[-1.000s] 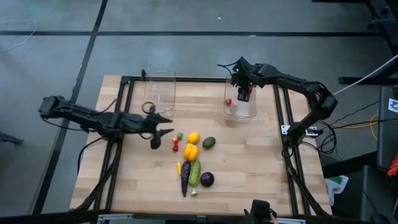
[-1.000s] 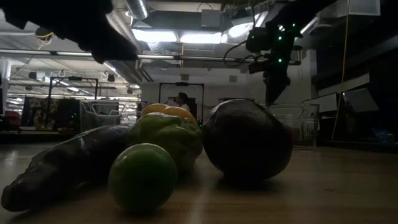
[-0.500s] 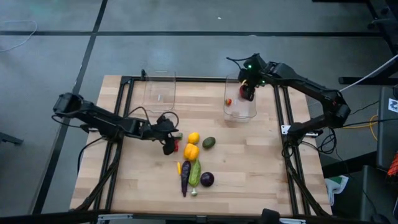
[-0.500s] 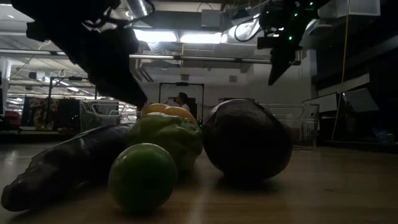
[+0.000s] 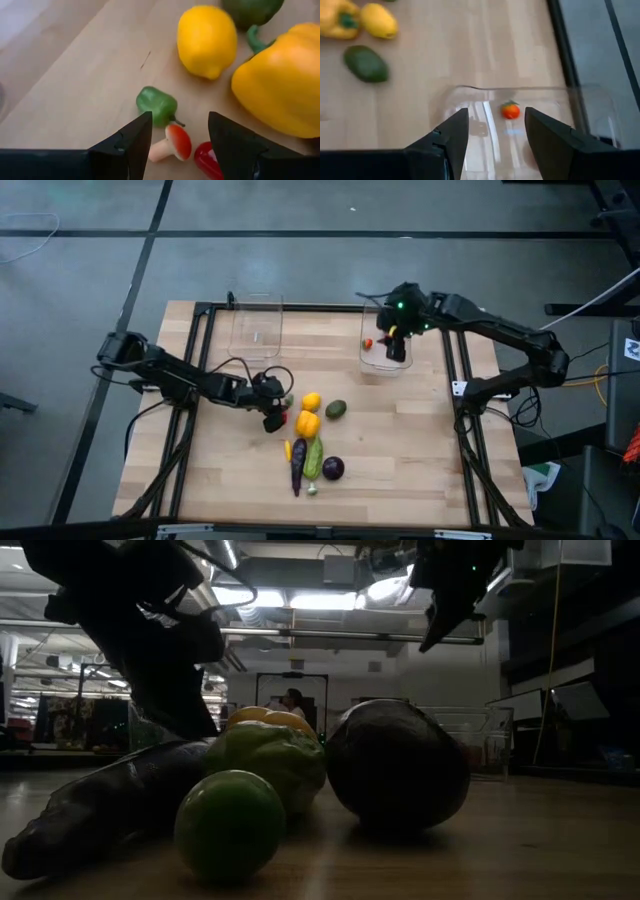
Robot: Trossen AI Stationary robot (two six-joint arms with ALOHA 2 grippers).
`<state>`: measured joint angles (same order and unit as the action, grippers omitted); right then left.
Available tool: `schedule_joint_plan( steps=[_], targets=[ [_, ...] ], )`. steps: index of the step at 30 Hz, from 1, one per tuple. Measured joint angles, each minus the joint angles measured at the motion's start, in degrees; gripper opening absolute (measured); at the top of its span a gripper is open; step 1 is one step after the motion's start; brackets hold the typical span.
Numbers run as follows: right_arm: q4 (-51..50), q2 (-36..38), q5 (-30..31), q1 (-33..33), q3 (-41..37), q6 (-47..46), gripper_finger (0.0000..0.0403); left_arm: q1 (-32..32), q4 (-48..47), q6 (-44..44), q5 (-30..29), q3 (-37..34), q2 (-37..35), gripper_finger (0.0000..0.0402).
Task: Sort produce into baskets
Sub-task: Put the orange mushroom into the left transparent bin
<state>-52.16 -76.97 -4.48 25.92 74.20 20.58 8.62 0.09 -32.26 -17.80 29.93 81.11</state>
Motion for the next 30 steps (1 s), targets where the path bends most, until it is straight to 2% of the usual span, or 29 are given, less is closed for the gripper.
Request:
schedule_joint_plan(
  steps=[13, 30],
  targets=[
    [2.31, 0.00, 1.48, -11.32, -0.01, -3.68, 0.0193, 0.33, -1.20, -2.39, 1.01, 0.00, 1.15, 0.0189],
    [9.32, -0.02, 1.48, -20.92, -0.01, -9.17, 0.0193, 0.35, -2.87, -2.33, 0.96, -0.09, 1.15, 0.0189]
  ],
)
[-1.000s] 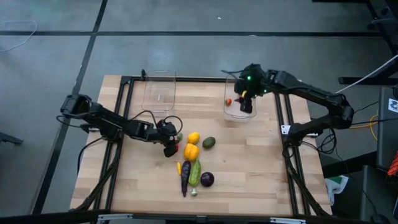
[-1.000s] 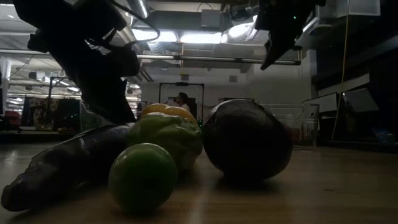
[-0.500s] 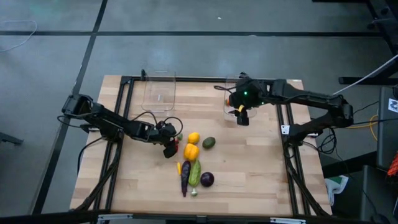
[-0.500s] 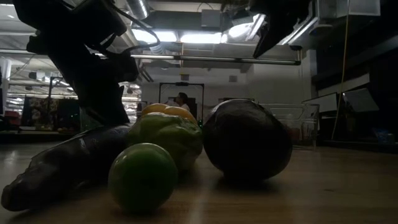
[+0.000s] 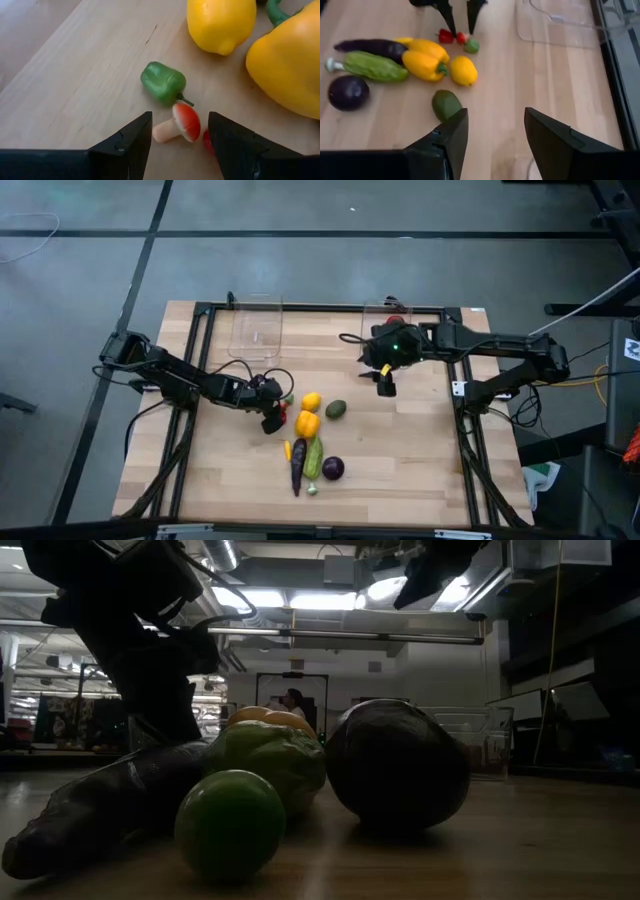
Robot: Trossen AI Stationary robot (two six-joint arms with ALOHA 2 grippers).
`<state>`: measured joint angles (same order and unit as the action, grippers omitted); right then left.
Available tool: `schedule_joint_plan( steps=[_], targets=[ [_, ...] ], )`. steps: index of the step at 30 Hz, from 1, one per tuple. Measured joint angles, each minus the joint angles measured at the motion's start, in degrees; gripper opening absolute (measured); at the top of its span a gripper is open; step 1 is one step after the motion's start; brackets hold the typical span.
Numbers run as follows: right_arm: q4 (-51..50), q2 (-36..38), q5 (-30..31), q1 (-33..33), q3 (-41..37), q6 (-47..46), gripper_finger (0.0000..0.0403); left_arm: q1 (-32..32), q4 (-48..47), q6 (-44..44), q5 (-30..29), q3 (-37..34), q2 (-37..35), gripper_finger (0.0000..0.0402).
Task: Sort produce into baskets
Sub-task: Put the orange mushroom into the left transparent bin
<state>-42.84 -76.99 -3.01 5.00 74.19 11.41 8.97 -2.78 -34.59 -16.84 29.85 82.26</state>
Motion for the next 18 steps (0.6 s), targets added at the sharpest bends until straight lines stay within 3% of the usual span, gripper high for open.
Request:
schedule_joint_plan(
  steps=[5, 18],
  targets=[
    [6.06, -0.18, 0.00, -2.21, -2.81, -2.59, 0.0193, 0.00, 0.13, 0.15, -0.41, 0.00, 0.00, 0.0189],
    [32.08, -0.26, 0.02, -3.13, -20.71, -7.26, 0.0193, 0.00, 0.43, 6.29, -0.57, 0.00, 0.00, 0.0189]
  ],
)
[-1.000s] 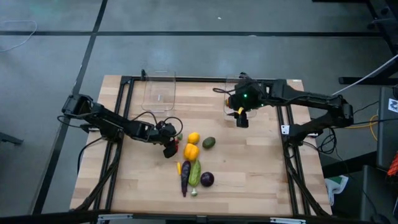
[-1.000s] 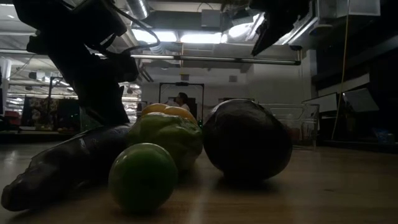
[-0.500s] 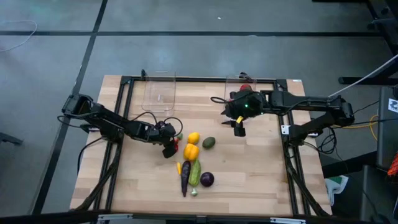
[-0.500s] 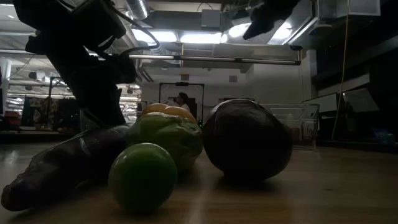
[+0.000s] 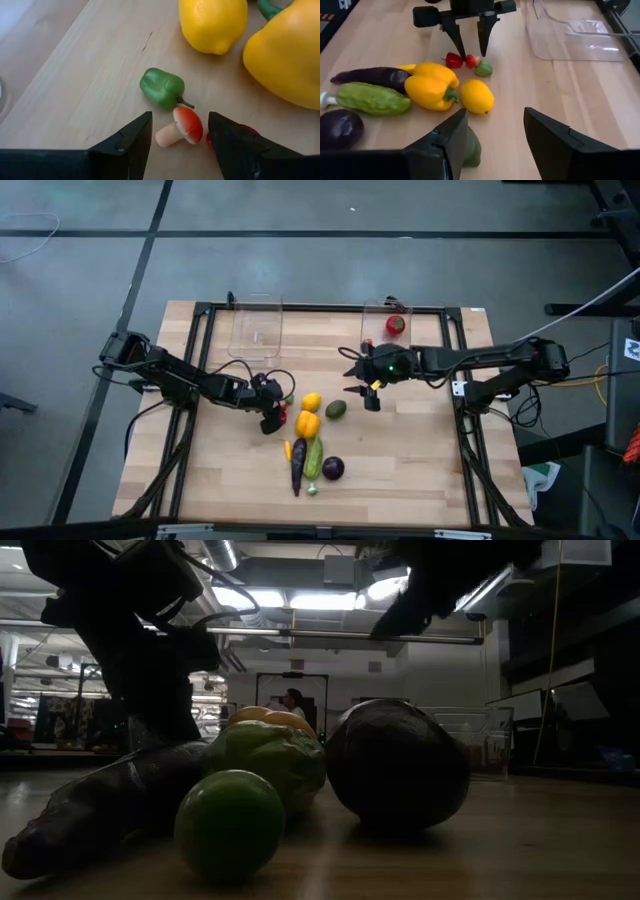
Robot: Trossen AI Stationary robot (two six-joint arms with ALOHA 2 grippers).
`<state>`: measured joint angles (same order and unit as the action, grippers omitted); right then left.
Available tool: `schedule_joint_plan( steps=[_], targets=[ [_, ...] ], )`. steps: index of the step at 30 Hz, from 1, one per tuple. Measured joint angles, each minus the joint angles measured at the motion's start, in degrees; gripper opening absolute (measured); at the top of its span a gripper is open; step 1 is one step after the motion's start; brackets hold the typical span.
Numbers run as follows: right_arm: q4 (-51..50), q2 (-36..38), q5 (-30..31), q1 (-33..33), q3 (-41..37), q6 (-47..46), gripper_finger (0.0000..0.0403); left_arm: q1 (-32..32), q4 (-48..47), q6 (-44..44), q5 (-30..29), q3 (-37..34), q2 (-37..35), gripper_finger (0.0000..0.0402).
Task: Sort produce into baskets
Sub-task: Put the orange mushroom into the left transparent bin
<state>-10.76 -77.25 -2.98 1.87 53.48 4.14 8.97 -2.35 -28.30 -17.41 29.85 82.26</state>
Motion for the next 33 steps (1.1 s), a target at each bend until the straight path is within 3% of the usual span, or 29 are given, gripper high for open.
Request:
schedule_joint_plan(
  steps=[9, 24, 33],
  targets=[
    [8.18, 0.00, -0.01, -0.02, -7.24, -2.81, 0.0193, -0.60, 0.93, -0.18, 1.21, 0.00, 1.90, 0.0189],
    [8.12, 0.00, 0.00, -0.02, -7.93, -2.82, 0.0193, -1.21, 1.39, 0.77, 2.78, 0.00, 1.88, 0.0188],
    [8.10, 0.00, 0.00, -0.02, -7.94, -2.82, 0.0193, -2.57, 1.29, 2.61, 3.61, 0.00, 1.90, 0.0136]
  ],
)
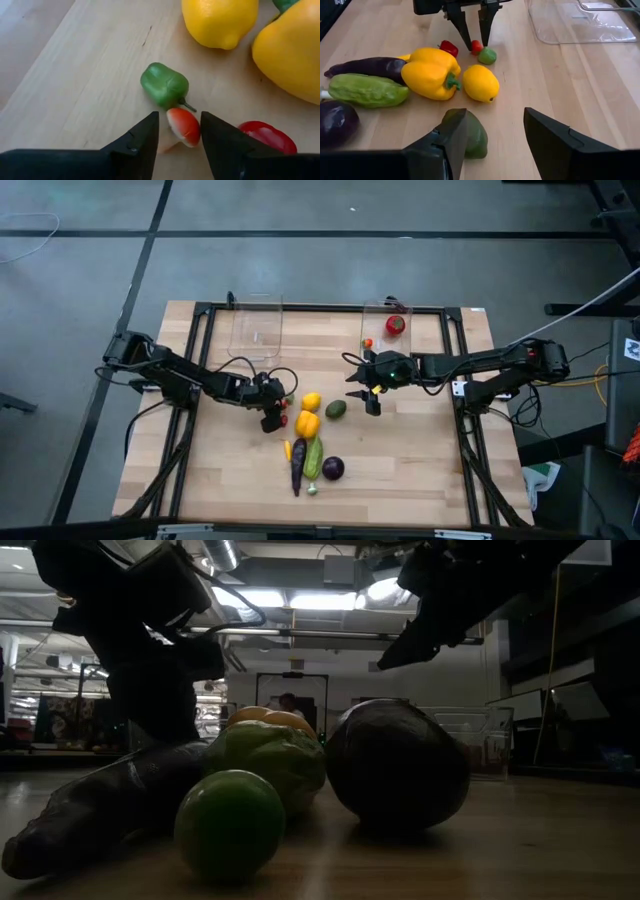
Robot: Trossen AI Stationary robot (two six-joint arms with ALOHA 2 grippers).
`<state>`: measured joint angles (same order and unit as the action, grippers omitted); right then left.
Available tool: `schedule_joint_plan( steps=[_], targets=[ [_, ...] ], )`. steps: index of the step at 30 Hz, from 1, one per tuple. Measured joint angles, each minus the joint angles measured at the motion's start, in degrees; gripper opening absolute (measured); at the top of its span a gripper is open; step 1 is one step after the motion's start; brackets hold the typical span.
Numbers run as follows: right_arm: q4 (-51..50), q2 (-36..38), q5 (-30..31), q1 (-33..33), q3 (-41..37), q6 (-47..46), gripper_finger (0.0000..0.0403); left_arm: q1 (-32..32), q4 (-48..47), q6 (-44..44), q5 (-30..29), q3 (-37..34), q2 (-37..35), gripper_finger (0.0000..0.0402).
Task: Sort produce into baskets
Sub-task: Put the orange mushroom into the left transparent bin
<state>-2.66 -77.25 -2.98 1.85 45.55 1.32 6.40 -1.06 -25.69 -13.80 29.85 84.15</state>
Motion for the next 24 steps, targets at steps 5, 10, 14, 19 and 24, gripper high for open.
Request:
schedule_joint_plan(
  steps=[5, 10, 14, 19, 24],
  targets=[
    [0.00, 0.00, 0.00, 0.00, 0.01, 0.00, 0.0193, 0.02, 0.03, 0.15, 0.00, 0.00, 0.01, 0.0104],
    [-0.02, 0.00, 0.00, 0.00, -0.01, 0.00, 0.0193, 0.02, 0.07, 0.15, -0.02, 0.00, 0.01, 0.0081],
    [-0.02, 0.00, 0.00, 0.00, 0.00, 0.02, 0.0193, 0.02, 0.07, 0.15, -0.04, 0.00, 0.00, 0.0076],
    [-0.02, 0.00, 0.00, 0.00, -0.01, 0.02, 0.0193, 0.02, -0.20, 0.17, -0.02, 0.00, -1.28, 0.0075],
    [-0.04, 0.00, 0.00, 0.02, 0.01, 0.02, 0.0193, 0.02, -0.53, 0.23, -0.02, 0.00, -5.30, 0.0075]
  ],
)
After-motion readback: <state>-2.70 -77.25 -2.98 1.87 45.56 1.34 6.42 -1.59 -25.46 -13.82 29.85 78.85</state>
